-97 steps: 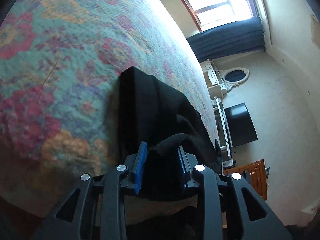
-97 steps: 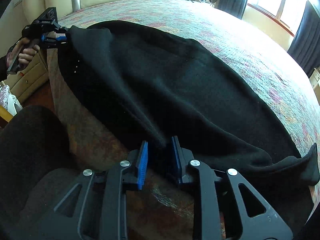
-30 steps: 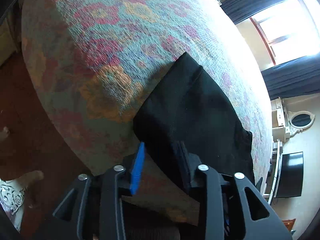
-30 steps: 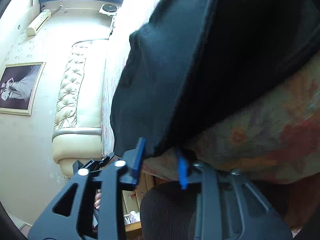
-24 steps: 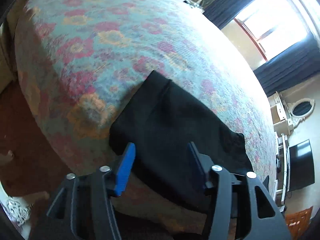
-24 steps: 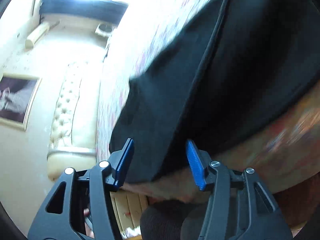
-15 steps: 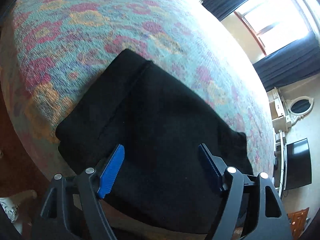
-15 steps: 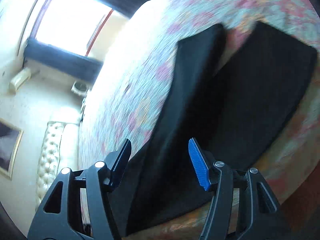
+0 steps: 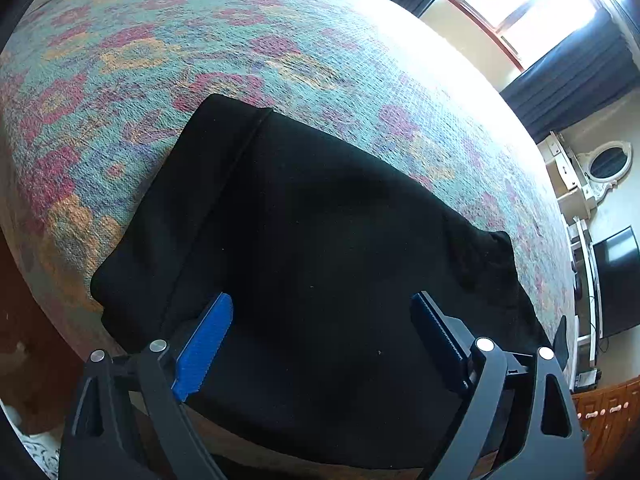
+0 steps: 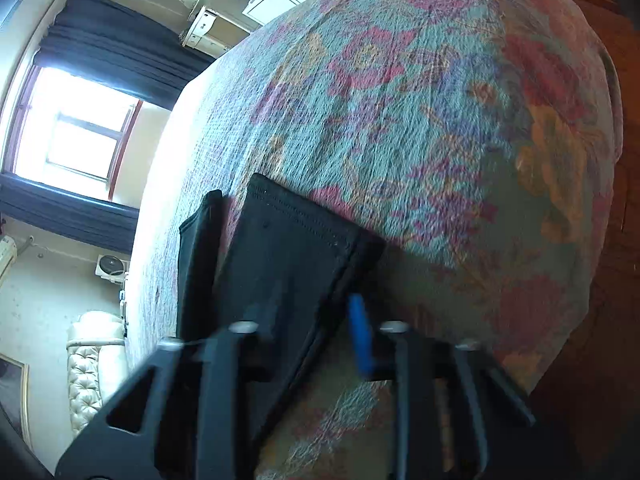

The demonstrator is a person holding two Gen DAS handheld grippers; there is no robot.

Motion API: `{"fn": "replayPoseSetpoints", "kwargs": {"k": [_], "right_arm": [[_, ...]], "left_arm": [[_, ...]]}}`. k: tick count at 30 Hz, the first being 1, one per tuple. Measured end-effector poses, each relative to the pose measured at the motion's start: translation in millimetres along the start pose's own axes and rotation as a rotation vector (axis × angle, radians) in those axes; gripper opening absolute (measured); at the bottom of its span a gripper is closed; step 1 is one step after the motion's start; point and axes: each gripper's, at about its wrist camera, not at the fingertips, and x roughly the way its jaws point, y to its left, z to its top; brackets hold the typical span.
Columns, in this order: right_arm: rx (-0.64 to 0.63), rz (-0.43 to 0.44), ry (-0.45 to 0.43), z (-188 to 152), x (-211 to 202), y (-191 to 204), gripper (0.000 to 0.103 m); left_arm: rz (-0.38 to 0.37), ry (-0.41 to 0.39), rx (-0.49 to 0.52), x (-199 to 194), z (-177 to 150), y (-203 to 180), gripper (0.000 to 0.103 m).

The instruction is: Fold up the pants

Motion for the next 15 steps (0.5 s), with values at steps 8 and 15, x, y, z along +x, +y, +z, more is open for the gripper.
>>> {"fn": "replayPoseSetpoints", "kwargs": {"k": [8, 15], "right_arm": [[0.129, 0.019, -0.055, 19, -8, -25, 0.023], [-0.254, -0.077, -0.163, 19, -11, 111, 0.059]], "left_arm": [[-0.08, 0.029, -0.097, -5, 8, 14, 0.089], [-0.102, 0.034, -0.14, -6, 9, 23, 0.09]]}}
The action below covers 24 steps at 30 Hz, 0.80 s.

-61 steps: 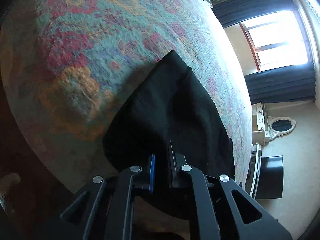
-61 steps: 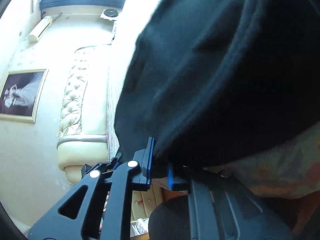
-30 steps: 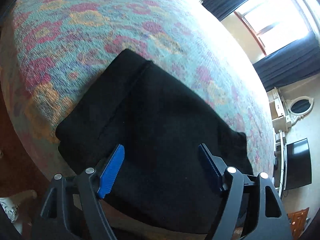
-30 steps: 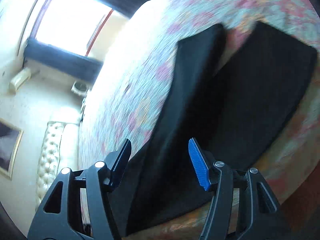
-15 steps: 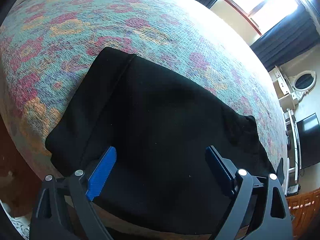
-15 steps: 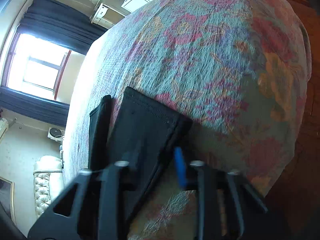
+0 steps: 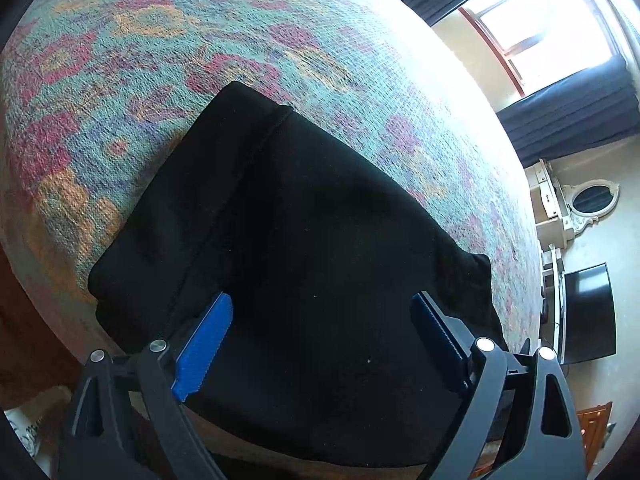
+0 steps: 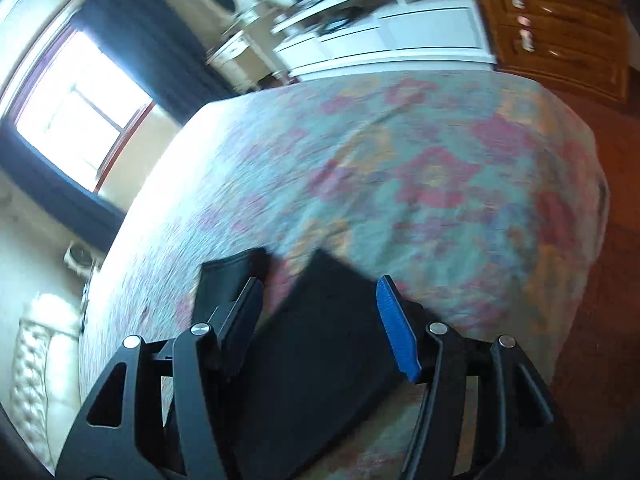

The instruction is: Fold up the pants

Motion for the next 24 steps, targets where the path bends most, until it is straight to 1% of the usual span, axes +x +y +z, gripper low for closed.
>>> {"fn": "replayPoseSetpoints", "kwargs": {"k": [1, 3, 5, 7, 10, 11, 13, 14, 15, 16, 18, 19, 20, 22, 24], "right_arm": [[-0.058, 0.021, 0.036, -2, 11, 28, 0.059], [-0.158, 0.052, 0.117, -8, 48, 83, 0.06], [-0.232, 0.027, 0.181, -17, 88, 128, 0.06], [-0.292, -0.04, 0.235, -28, 128, 162, 0.06], [-0.344, -0.17, 0.271, -44, 176, 186, 0.061], [-0.367, -0.217, 0.28, -49, 189, 190, 0.066], [-0.428, -0.304, 0.28, -61, 205, 189, 0.068], [-0.454, -0.326, 0.269, -67, 205, 190, 0.066], [-0.466, -0.339, 0.257, -68, 206, 190, 0.056], [-0.476, -0.356, 0.25, -68, 204, 188, 0.05], [-0.495, -0.351, 0.239, -64, 193, 182, 0.023], [-0.478, -0.313, 0.242, -60, 186, 174, 0.018], [-0.431, -0.261, 0.242, -55, 175, 166, 0.01], [-0.334, -0.153, 0.211, -43, 146, 143, 0.01], [-0.262, -0.072, 0.162, -34, 113, 116, 0.01]], "left_arm": [[0.005, 0.0, 0.007, 0, -1, -1, 0.09], [0.016, 0.003, 0.025, 0, -1, -3, 0.091], [0.025, 0.007, 0.042, 1, -1, -3, 0.091], [0.026, 0.01, 0.049, 1, -1, -3, 0.091], [0.013, 0.011, 0.033, 0, 1, 0, 0.091], [0.008, 0.012, 0.028, 0, 2, 0, 0.091], [0.001, 0.013, 0.021, -1, 3, 1, 0.091], [-0.001, 0.014, 0.02, -1, 3, 2, 0.091], [-0.001, 0.015, 0.022, -1, 3, 3, 0.091], [0.0, 0.015, 0.023, -2, 3, 3, 0.091], [0.002, 0.015, 0.027, -2, 3, 3, 0.091], [0.003, 0.015, 0.029, -2, 3, 2, 0.092], [0.004, 0.015, 0.031, -3, 3, 3, 0.092], [0.001, 0.014, 0.028, -4, 4, 3, 0.092], [-0.003, 0.012, 0.022, -3, 4, 3, 0.092]]}}
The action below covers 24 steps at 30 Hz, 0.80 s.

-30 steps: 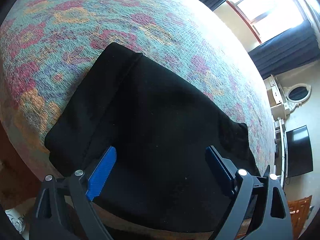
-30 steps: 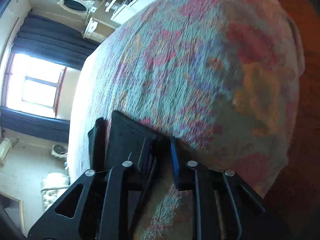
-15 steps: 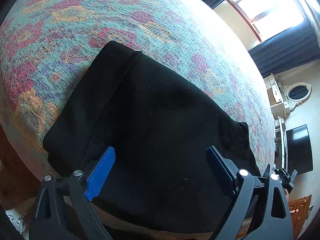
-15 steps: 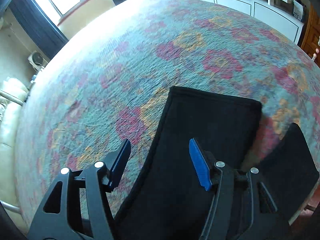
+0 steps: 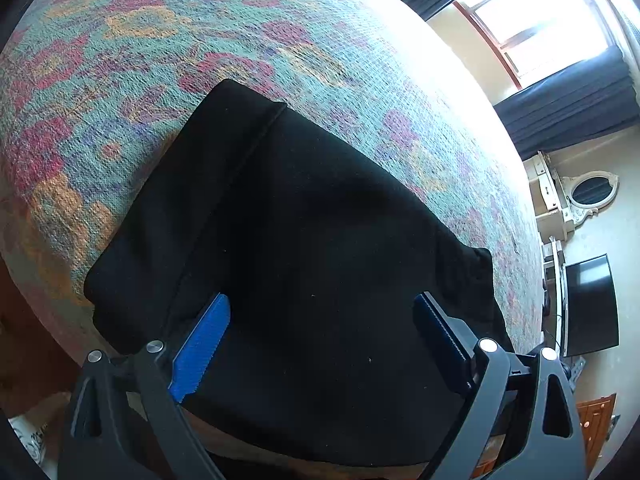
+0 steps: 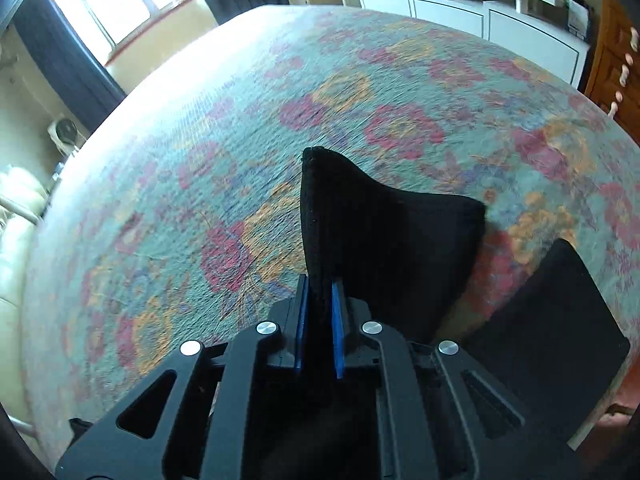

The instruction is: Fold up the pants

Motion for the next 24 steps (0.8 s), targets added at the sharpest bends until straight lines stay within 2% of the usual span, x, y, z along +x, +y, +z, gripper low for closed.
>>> {"fn": "replayPoseSetpoints", "kwargs": {"k": [4, 8, 11, 13, 14, 16, 17, 20, 24], "right_arm": [[0.201, 0.119, -0.067, -23, -46, -83, 0.01], [0.39, 0.161, -0.022, -57, -48, -155, 0.01], [0.48, 0.273, -0.02, -74, -40, -183, 0.01], [0.543, 0.364, -0.036, -76, -37, -192, 0.021], [0.578, 0.408, -0.056, -75, -35, -197, 0.034], [0.605, 0.429, -0.082, -73, -32, -201, 0.038], [0.601, 0.423, -0.082, -70, -30, -201, 0.037], [0.581, 0.376, -0.065, -63, -32, -201, 0.006], [0.579, 0.356, -0.127, -63, -65, -209, 0.005]], "left_arm": [[-0.004, -0.002, -0.005, -1, 0, 2, 0.092], [-0.001, -0.002, -0.001, -1, 1, 3, 0.092], [0.001, -0.003, 0.002, -2, 1, 2, 0.092], [0.002, -0.005, -0.001, -2, 1, 1, 0.092], [0.004, -0.005, -0.002, -2, 1, 1, 0.092], [0.007, -0.006, -0.005, -2, 1, 1, 0.092], [0.009, -0.008, -0.006, -2, 1, 0, 0.092], [0.015, -0.012, -0.005, -2, 0, -1, 0.092], [0.019, -0.006, 0.01, -2, -1, -3, 0.092]]}}
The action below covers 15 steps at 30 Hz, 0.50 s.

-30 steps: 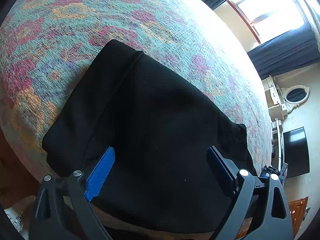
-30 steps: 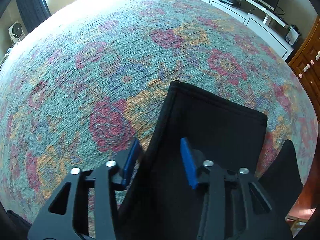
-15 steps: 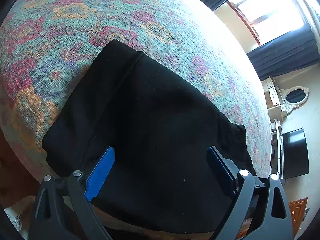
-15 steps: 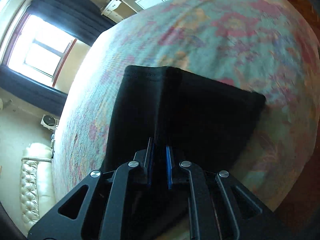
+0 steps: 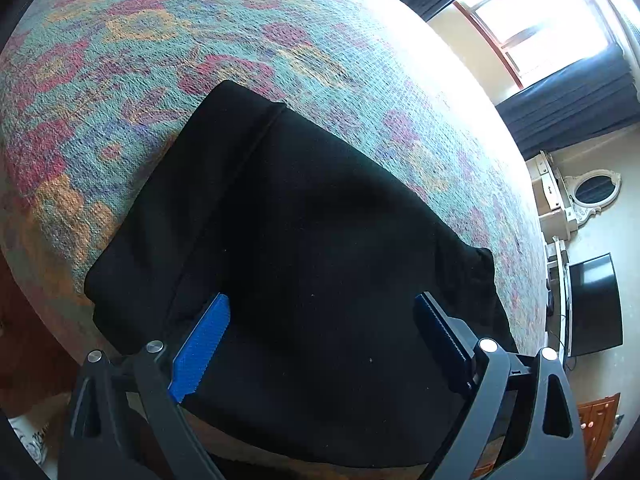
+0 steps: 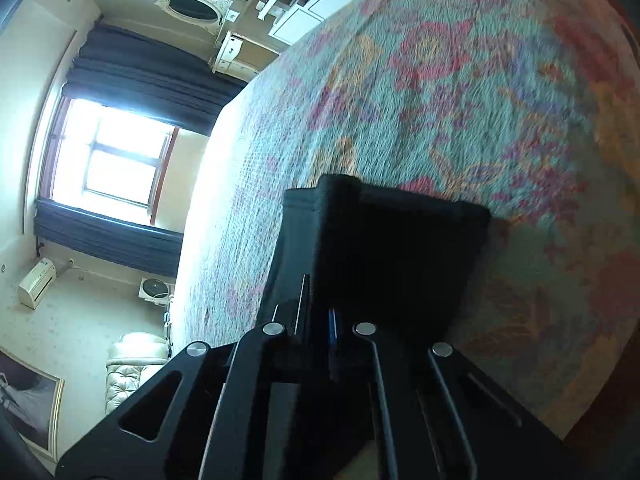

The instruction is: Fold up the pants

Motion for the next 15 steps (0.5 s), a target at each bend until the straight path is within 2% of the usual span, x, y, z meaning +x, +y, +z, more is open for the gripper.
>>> {"fn": "replayPoseSetpoints", "kwargs": {"k": [1, 5, 7, 10, 12, 13, 14, 15], "right_arm": [[0.0, -0.008, -0.011, 0, -7, -3, 0.005], [0.021, -0.054, 0.041, -1, 1, -29, 0.005], [0.059, -0.024, 0.034, -5, 4, -43, 0.005], [0.08, 0.012, 0.032, -7, 3, -46, 0.013], [0.064, 0.031, 0.039, -8, 2, -40, 0.03], [0.05, 0.031, 0.041, -10, 2, -34, 0.031], [0.025, 0.017, 0.049, -10, 3, -28, 0.025], [-0.018, -0.016, 0.059, -9, 1, -24, 0.006]], "left_arm": [[-0.002, 0.001, -0.003, 0, 0, 0, 0.092], [-0.005, 0.002, -0.011, 0, 2, 0, 0.092], [-0.001, 0.003, -0.003, 1, 2, -1, 0.092], [0.0, 0.004, 0.0, 1, 2, -2, 0.092], [-0.001, 0.003, -0.005, 1, 2, -2, 0.092], [0.001, 0.003, -0.006, 1, 2, -2, 0.092], [0.004, 0.002, -0.003, 2, 1, -3, 0.092], [0.007, 0.003, 0.001, 2, 1, -4, 0.092]]}}
